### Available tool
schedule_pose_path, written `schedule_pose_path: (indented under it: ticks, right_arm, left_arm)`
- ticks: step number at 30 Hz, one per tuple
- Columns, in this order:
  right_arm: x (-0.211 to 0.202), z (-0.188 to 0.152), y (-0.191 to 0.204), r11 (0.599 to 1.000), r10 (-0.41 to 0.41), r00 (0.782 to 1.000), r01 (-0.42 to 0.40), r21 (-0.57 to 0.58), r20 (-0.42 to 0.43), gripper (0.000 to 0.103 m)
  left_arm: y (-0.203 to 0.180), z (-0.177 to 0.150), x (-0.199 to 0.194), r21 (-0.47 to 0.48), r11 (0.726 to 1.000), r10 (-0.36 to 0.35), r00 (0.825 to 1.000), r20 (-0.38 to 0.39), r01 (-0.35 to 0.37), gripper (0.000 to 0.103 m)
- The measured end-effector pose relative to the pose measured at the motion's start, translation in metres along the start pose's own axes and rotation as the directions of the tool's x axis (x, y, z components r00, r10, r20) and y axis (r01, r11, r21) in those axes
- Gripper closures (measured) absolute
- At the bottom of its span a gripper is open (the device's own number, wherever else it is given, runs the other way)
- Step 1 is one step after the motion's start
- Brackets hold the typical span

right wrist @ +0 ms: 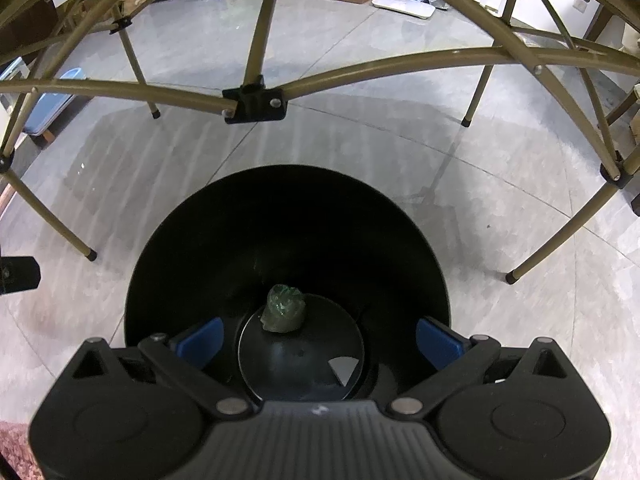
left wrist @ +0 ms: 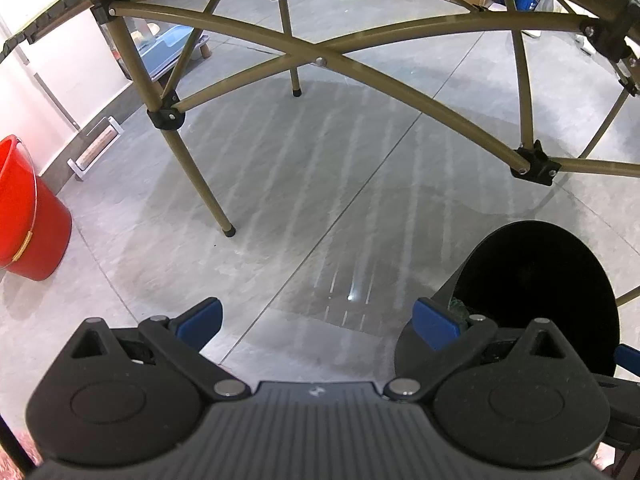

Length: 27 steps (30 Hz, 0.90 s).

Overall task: Collect trash
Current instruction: 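Raise both tools back toward the table pile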

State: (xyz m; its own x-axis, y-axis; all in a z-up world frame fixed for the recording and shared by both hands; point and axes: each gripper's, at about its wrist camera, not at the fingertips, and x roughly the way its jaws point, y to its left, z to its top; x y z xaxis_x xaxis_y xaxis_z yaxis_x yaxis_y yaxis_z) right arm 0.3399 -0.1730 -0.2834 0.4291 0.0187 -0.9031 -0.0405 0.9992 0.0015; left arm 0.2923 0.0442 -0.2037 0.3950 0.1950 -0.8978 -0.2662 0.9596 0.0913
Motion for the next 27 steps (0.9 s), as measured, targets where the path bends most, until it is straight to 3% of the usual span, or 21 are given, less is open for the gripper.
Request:
schedule_pose_path:
  ticks: [7,17,27]
  right_arm:
    - [-0.012,0.001,-0.012,1.000,-0.011,0.999,0.010,0.015,0.036,0.000]
    - [-0.050,0.007,-0.040,0.998,0.006,0.988,-0.016,0.069,0.152,0.000]
    - [-0.110,0.012,-0.073,0.993,0.019,0.930,-0.059,0.099,0.366,0.000]
  left_arm:
    - [-0.006,0.003,-0.012,0.007,0.999,-0.035,0.999,0.036,0.035,0.000]
    - [-0.016,0.007,-0.046,0.006,0.998,-0.065,0.984,0.163,0.065,0.000]
    - [-0.019,0.012,-0.096,-0.013,0.993,-0.105,0.939,0.328,0.115,0.000]
